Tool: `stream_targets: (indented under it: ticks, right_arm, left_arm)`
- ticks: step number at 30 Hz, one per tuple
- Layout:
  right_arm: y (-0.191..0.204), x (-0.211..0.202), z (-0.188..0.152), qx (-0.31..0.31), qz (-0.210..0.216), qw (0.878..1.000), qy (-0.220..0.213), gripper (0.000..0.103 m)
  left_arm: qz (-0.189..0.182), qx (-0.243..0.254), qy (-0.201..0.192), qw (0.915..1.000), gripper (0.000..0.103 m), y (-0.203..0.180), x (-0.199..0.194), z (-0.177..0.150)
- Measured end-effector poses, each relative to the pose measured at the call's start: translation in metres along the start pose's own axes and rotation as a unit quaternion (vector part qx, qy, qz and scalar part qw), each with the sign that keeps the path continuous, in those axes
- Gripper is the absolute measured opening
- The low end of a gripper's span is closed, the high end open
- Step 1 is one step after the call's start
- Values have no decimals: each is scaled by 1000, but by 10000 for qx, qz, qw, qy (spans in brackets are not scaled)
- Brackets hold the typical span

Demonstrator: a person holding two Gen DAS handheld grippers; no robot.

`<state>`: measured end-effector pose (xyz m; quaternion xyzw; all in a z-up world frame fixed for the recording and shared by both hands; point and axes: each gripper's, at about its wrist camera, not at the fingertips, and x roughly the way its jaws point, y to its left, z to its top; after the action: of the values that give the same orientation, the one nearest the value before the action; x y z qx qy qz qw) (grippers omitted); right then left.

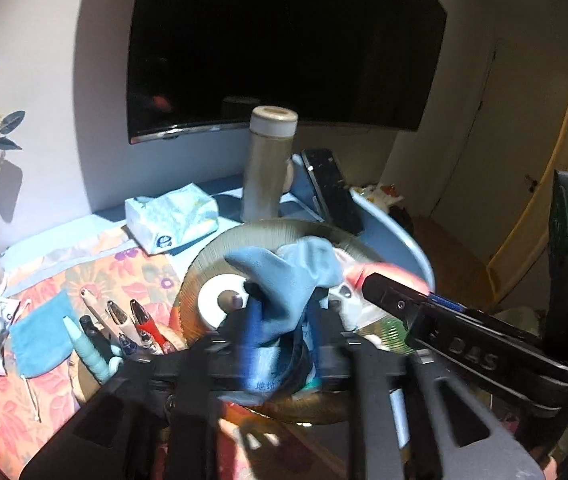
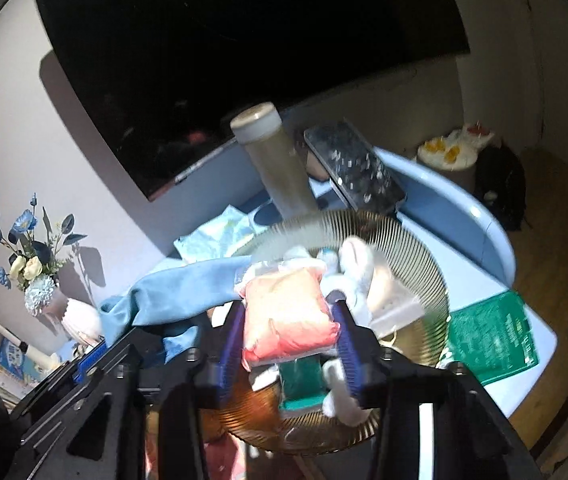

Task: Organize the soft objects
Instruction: 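Carry the blue cloth and pink pouch to the glass bowl and release them, then move both open tools back over the desk toward the snack bag and towel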

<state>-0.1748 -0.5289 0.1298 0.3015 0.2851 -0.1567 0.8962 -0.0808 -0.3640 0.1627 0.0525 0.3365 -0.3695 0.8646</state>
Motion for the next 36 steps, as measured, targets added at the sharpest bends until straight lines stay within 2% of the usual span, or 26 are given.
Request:
stream_targets:
  ticks: [2,3,9,15,22,25,26,29,31,36]
  right_arm:
    - [-10,2,-1,188,21,9998,14,59]
    - [-13,3,-1,225,35,9997,24,59]
    - [-20,-5,-1,291,-15,9996,-30,59]
    - [-2,-17,-1,110,5,9998,-139,59]
    - [28,-46,-4,-169,89,9987,-468,59]
    - [48,-58,-8,-351,206,9973,-614,59]
    - [58,-62,-10,-442,277,9965,-651,59]
    - [89,-69,-17,-769,463,9934,-709,59]
    - [115,-72,-25,-1043,572,9901,-738,59]
    - [175,-60,-52,-1663,1043,9795,-451,59]
  left_arm:
    - [11,-62,37,10000,52,4,3,0]
    - [-17,-97,16,10000,55,5,3,-1]
    - [-194,-99,-126,9997,55,7,-6,0]
    - [-310,-85,-370,9988,55,7,-32,0]
    - [-158,-218,-633,9976,55,27,-73,-4]
    - [112,-331,-751,9966,56,51,-98,-8]
    - [216,-377,-770,9961,60,60,-105,-9]
    - [689,-568,-691,9936,68,95,-124,-14]
    - [1056,-698,-600,9901,68,118,-134,-19]
    - [1600,-1057,-733,9787,69,180,-171,-36]
